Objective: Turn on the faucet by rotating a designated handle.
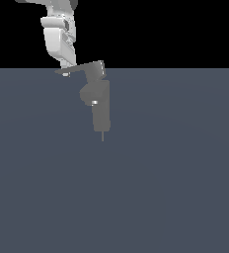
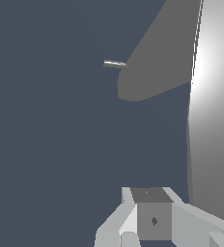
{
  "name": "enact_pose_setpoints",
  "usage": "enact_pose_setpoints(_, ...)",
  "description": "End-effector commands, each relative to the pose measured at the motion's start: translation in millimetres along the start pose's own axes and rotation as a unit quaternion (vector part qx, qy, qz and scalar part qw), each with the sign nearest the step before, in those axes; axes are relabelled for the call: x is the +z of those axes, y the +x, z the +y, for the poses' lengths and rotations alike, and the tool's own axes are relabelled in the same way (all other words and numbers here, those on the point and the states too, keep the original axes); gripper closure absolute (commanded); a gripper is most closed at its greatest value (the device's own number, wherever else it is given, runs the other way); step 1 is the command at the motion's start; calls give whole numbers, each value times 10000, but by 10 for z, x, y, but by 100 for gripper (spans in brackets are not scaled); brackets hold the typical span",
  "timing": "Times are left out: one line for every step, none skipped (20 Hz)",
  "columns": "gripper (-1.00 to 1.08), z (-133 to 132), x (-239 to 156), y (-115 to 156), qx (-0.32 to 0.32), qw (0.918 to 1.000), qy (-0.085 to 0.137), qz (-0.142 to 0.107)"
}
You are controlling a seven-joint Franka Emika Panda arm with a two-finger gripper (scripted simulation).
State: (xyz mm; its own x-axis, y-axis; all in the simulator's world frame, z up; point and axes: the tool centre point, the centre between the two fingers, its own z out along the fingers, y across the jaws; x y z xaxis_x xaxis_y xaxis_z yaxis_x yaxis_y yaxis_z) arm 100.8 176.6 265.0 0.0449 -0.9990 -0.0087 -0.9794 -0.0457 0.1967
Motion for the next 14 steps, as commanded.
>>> enact_pose_setpoints(108,50,-1,-2,0,10000,1,0)
enact_pose_setpoints(108,70,-1,-3,0,10000,1,0)
enact_pose_setpoints(108,90,-1,-4,0,10000,1,0)
enact_pose_setpoints(108,110,0,-4,0,10000,1,0)
enact_pose_setpoints(108,131,0,-5,0,10000,1,0)
enact_pose_setpoints(108,152,0,-6,0,10000,1,0)
enact_pose_setpoints(108,174,0,-6,0,10000,1,0)
enact_pose_setpoints(108,195,0,-7,0,10000,1,0)
enact_pose_setpoints(108,217,0,-8,0,10000,1,0)
enact_pose_setpoints(108,239,0,-9,0,10000,1,0)
enact_pose_setpoints(108,261,0,-9,0,10000,1,0)
enact_pose_setpoints(108,283,0,-10,0,10000,1,0)
enact_pose_setpoints(108,306,0,-11,0,10000,1,0)
enact_pose_setpoints(108,328,1,-12,0,10000,1,0)
